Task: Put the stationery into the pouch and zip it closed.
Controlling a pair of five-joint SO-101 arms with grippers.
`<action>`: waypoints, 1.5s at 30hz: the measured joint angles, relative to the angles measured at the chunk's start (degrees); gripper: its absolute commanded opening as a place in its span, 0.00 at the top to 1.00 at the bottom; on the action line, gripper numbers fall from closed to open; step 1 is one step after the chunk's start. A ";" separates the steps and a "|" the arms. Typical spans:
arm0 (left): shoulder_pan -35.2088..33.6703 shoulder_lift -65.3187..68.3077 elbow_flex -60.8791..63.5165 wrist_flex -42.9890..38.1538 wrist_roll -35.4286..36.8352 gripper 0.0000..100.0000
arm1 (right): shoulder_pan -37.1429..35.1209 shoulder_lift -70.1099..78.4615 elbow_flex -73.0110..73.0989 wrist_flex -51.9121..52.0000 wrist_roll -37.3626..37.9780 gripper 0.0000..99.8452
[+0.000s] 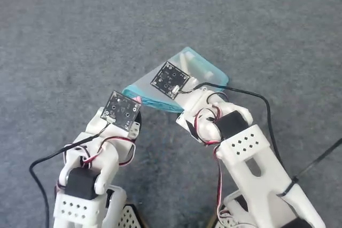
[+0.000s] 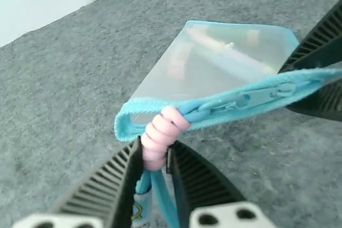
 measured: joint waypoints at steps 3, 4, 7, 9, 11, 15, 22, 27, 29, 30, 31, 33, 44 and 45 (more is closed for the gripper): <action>0.00 0.00 0.00 0.00 0.00 0.99 | 0.00 -2.37 1.41 0.00 0.00 0.99; 0.00 0.00 0.00 0.00 0.00 0.99 | 0.00 -3.69 2.02 0.00 0.09 0.99; -0.18 0.00 0.00 0.00 0.00 0.99 | 0.09 -8.09 3.87 0.00 0.18 0.99; -0.26 0.00 0.00 0.09 0.00 0.99 | 0.09 -11.34 5.27 0.00 0.18 0.99; -0.26 0.00 -0.09 0.09 0.00 0.99 | 0.09 -13.63 5.45 0.53 0.18 0.99; -0.26 -0.09 -0.09 0.09 0.00 0.99 | -0.97 -15.21 5.63 0.88 0.18 0.99; 3.69 -0.09 1.76 0.09 0.00 0.99 | -5.45 -15.12 8.00 1.76 0.53 0.99; 2.29 -0.09 1.93 0.09 0.00 0.99 | -5.63 -19.60 8.09 2.02 1.05 0.99; 2.29 -0.26 1.93 0.09 0.00 0.99 | -5.71 -24.44 8.09 3.60 1.05 0.99; 2.37 -0.62 1.85 0.09 0.00 0.99 | -6.15 -27.25 8.09 4.84 1.05 0.99; 2.37 -0.62 1.76 0.09 0.00 0.99 | -7.12 -30.07 8.18 6.33 1.05 0.99; 2.37 -0.62 1.76 0.00 0.00 0.99 | -10.02 -35.60 8.18 10.02 1.05 0.99; 2.20 -0.26 1.85 0.00 0.00 0.99 | -14.15 -45.98 9.32 17.41 1.14 0.99; 2.46 -0.18 1.85 0.00 0.00 0.99 | -14.15 -45.89 9.58 17.41 1.14 0.99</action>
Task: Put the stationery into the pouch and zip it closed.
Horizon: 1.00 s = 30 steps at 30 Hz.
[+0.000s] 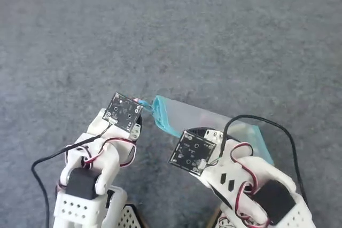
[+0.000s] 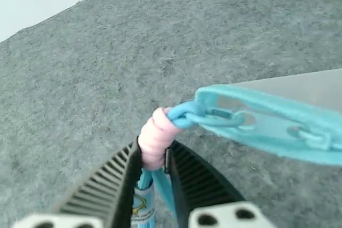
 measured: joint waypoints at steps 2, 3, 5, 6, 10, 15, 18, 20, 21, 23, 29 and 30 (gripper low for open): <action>0.88 0.00 0.00 0.00 0.00 0.99 | 0.00 1.93 0.00 -0.62 0.18 0.93; 1.41 0.00 0.00 0.00 0.00 0.99 | 0.00 3.69 0.00 -1.23 0.18 0.90; 2.29 0.00 0.00 0.00 0.00 0.99 | 0.00 7.65 -0.18 -2.20 0.09 0.81; 2.29 0.00 0.00 0.00 0.00 0.99 | -0.09 9.93 -0.70 -2.37 0.18 0.77; 2.29 0.09 0.09 0.00 0.00 0.99 | -1.67 17.49 -3.87 -2.64 0.09 0.67; 2.55 0.09 0.09 0.00 0.00 0.99 | -4.31 22.59 -5.10 -2.46 0.26 0.74; 2.55 0.09 0.09 0.00 0.00 0.99 | -4.40 24.00 -5.10 -2.46 2.11 0.77; 2.55 0.09 0.09 0.00 0.00 0.99 | -4.40 24.97 -5.10 -2.46 2.64 0.77; 2.55 0.09 0.09 0.00 0.00 0.99 | -4.40 25.85 -5.10 -2.46 2.73 0.77; 2.55 0.09 0.09 0.00 0.00 0.99 | -4.48 28.04 -5.10 -2.46 2.90 0.77; 2.46 0.09 0.09 0.09 0.44 0.99 | -5.01 33.76 -6.15 -4.92 3.08 0.77; 2.37 0.18 0.09 0.09 0.53 0.99 | -5.01 34.64 -6.15 -5.80 2.81 0.77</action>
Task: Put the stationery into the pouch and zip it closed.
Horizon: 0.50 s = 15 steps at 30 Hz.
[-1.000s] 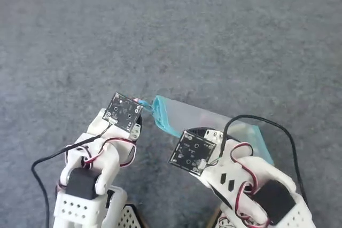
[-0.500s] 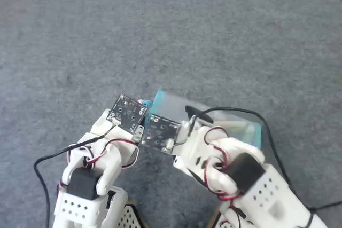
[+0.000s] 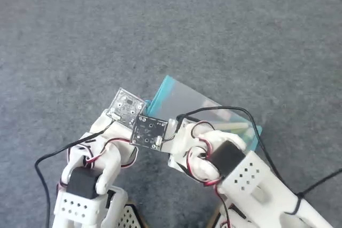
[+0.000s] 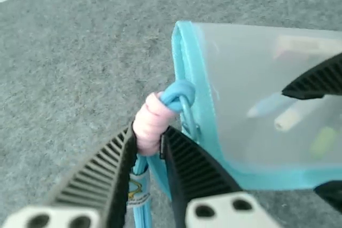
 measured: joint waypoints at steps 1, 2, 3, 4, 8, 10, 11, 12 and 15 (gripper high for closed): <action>0.00 0.00 0.00 0.00 0.09 0.99 | 0.00 0.79 0.00 -0.88 -0.62 0.77; -0.09 0.00 0.00 0.00 0.09 0.99 | -0.09 1.67 0.00 -1.76 -1.05 0.77; -0.18 0.00 0.00 0.00 0.09 0.99 | -0.09 2.46 0.00 -2.55 -1.32 0.77; -0.18 0.09 0.00 0.00 0.09 0.99 | -0.09 3.16 0.00 -3.08 -1.49 0.77; -1.93 0.09 0.09 0.00 0.18 0.99 | 1.76 5.98 -0.97 -4.04 -1.58 0.77; -3.34 0.18 0.18 0.00 0.18 0.99 | 4.75 7.47 -1.76 -4.13 -1.58 0.77; -3.96 0.26 0.35 0.09 0.35 0.99 | 6.07 8.44 -1.93 -4.13 -1.58 0.77; -4.57 0.70 1.23 0.09 0.44 0.99 | 7.21 9.32 -2.11 -4.13 -1.76 0.77; -5.45 0.88 3.16 -0.88 1.76 0.99 | 12.57 15.03 -1.49 -3.78 -3.16 0.77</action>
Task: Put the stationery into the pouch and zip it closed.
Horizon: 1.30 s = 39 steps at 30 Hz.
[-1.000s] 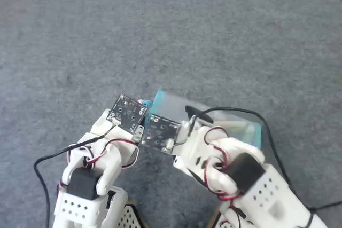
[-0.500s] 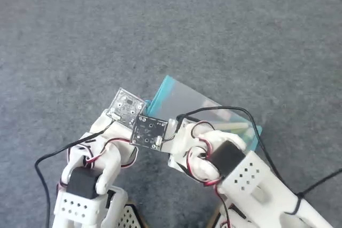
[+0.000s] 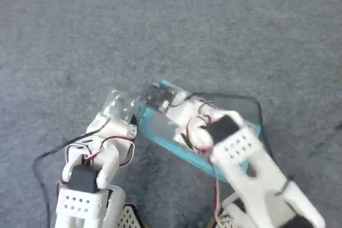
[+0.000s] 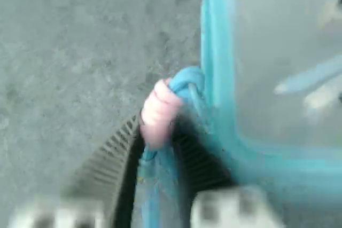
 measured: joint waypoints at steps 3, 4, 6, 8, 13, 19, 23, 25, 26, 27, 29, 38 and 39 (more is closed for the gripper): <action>-0.44 0.18 0.00 -1.05 1.05 0.99 | 1.23 5.36 -0.53 0.09 -2.55 0.77; -0.44 0.09 0.00 -1.14 1.14 0.99 | 1.14 7.91 -1.67 0.00 -2.90 0.77; -0.44 0.18 0.09 -1.14 1.14 0.99 | 1.49 11.52 -3.78 0.00 -3.16 0.77; -0.44 0.18 0.09 -1.14 1.14 0.99 | 1.58 13.80 -5.63 0.53 -3.60 0.77; -0.44 0.18 0.09 -1.14 2.02 0.99 | 2.55 15.38 -7.21 0.53 -6.15 0.77; -0.44 0.18 0.09 -1.32 2.29 0.99 | 4.48 16.26 -8.44 0.79 -9.58 0.77; -0.44 0.18 0.70 -2.64 2.37 0.99 | 4.48 16.26 -8.53 1.76 -11.60 0.77; -0.44 0.18 2.02 -3.87 2.37 0.99 | 4.48 16.35 -8.53 2.02 -12.13 0.77; -0.44 0.18 2.02 -3.96 2.37 0.99 | 4.48 16.35 -8.53 2.11 -12.13 0.77; -0.44 0.18 2.02 -4.04 2.37 0.99 | 4.48 16.35 -8.53 2.11 -12.22 0.77; -0.44 0.18 2.02 -4.04 2.81 0.99 | 4.57 16.00 -8.53 2.11 -12.13 0.77; -4.66 0.09 -0.88 -4.84 5.36 0.99 | -2.64 -9.76 0.44 1.05 -8.88 0.77; -6.07 0.09 -1.14 -5.54 5.45 0.99 | -4.31 -12.66 2.81 0.00 -8.18 0.77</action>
